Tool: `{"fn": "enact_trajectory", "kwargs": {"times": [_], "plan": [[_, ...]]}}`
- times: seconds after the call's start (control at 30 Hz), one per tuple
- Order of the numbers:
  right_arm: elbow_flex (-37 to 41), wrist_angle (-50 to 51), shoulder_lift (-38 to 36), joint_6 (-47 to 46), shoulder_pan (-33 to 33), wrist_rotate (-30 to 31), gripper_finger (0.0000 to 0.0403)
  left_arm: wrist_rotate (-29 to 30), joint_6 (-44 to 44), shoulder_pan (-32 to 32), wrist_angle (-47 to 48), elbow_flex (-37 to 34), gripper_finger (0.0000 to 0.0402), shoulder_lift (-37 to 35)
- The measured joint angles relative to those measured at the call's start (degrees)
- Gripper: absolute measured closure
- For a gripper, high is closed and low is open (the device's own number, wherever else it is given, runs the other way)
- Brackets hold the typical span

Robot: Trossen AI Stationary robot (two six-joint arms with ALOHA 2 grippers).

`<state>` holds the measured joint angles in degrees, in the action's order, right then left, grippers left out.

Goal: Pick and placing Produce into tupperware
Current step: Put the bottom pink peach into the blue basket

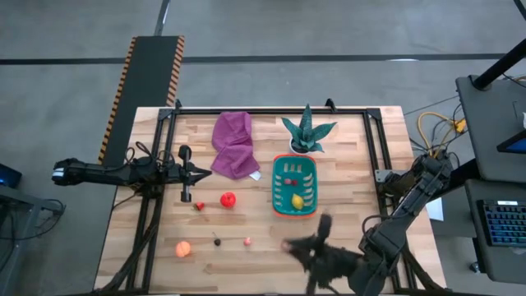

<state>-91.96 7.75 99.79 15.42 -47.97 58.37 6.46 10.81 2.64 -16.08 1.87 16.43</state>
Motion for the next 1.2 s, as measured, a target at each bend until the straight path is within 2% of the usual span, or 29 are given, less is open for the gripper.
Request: {"fn": "enact_trajectory", "kwargs": {"times": [0.07, 0.1, 0.13, 0.2, 0.3, 0.33, 0.37, 0.4, 0.53, 0.57, 0.6, 0.7, 0.73, 0.77, 0.8, 0.9, 0.93, 0.97, 1.03, 1.07, 1.1, 1.17, 1.2], "plan": [[0.0, 0.1, 0.0, -0.2, 0.1, -10.3, 0.0365, 0.0, 0.0, 0.0, 0.0, 0.0, 0.0402, 0.0], [0.0, -0.1, 0.0, -0.2, 0.2, -13.4, 0.0365, 0.0, 0.0, 0.0, 0.0, 0.0, 0.0402, 0.0], [0.0, -0.3, 0.0, -0.3, 0.2, -13.7, 0.0365, 0.0, 0.0, 0.0, 0.0, 0.0, 0.0402, 0.0], [0.0, -0.6, 0.0, -1.5, 0.2, -7.2, 0.0365, 0.0, 0.0, 0.0, 0.0, 0.0, 0.0402, 0.0], [0.0, -0.6, 0.0, -2.0, 0.3, 10.9, 0.0365, 0.0, 0.0, 0.0, 0.0, 0.0, 0.0402, 0.0], [0.1, -0.2, 0.0, -2.0, 0.4, 14.5, 0.0365, 0.0, 0.0, 0.0, 0.0, 0.0, 0.0402, 0.0], [0.1, 0.7, 0.0, -2.0, 0.4, 14.2, 0.0365, 0.0, 0.0, 0.0, 0.0, 0.0, 0.0402, 0.0], [0.1, 1.2, -0.1, -1.9, 0.4, 11.0, 0.0365, 0.0, 0.0, 0.0, 0.0, 0.0, 0.0402, 0.0], [0.2, 1.5, 0.0, -1.5, 0.3, -11.7, 0.0365, 0.0, 0.0, 0.0, 0.0, 0.0, 0.0402, 0.0], [0.2, 1.2, 0.0, -1.6, 0.4, -13.1, 0.0365, 0.0, 0.0, 0.0, 0.0, 0.0, 0.0402, 0.0], [0.2, 1.0, 0.0, -2.5, 0.4, -10.7, 0.0365, 0.0, 0.0, 0.0, 0.0, 0.0, 0.0402, 0.0], [0.2, 1.9, 0.0, -4.3, 0.7, 8.0, 0.0365, 0.0, 0.0, 0.0, 0.0, 0.0, 0.0402, 0.0], [0.2, 3.2, 0.0, -5.0, 0.8, 12.5, 0.0365, 0.0, 0.0, 0.0, 0.0, 0.0, 0.0402, 0.0], [0.2, 5.0, -0.1, -5.6, 1.0, 12.3, 0.0365, 0.0, 0.0, 0.0, 0.0, 0.0, 0.0402, 0.0], [0.2, 6.3, -0.2, -6.1, 1.1, 8.0, 0.0365, 0.0, 0.0, 0.0, 0.0, 0.0, 0.0402, 0.0], [0.2, 6.7, -0.4, -6.4, 1.2, -9.3, 0.0365, 0.0, 0.0, 0.0, 0.0, 0.0, 0.0402, 0.0], [0.2, 6.2, -0.4, -6.6, 1.3, -10.2, 0.0365, 0.0, 0.0, 0.0, 0.0, 0.0, 0.0402, 0.0], [0.2, 5.9, -0.3, -7.2, 1.2, -7.7, 0.0365, 0.0, 0.0, 0.0, 0.0, 0.0, 0.0402, 0.0], [0.2, 7.0, -0.3, -8.7, 1.4, 4.0, 0.0365, 0.0, 0.0, 0.0, 0.0, 0.0, 0.0402, 0.0], [0.2, 8.6, -0.3, -9.8, 1.5, 7.2, 0.0365, 0.0, 0.1, 0.0, 0.0, 0.0, 0.0402, 0.0], [0.2, 10.7, -0.5, -10.6, 1.8, 5.7, 0.0365, 0.0, 0.0, 0.0, 0.0, 0.0, 0.0402, 0.0], [0.2, 11.7, -0.7, -10.9, 2.3, -2.8, 0.0365, 0.0, 0.0, 0.0, 0.0, 0.0, 0.0402, 0.0], [0.2, 11.2, -0.7, -10.9, 2.4, -4.5, 0.0365, 0.0, 0.0, 0.0, 0.0, 0.0, 0.0402, 0.0]]}}
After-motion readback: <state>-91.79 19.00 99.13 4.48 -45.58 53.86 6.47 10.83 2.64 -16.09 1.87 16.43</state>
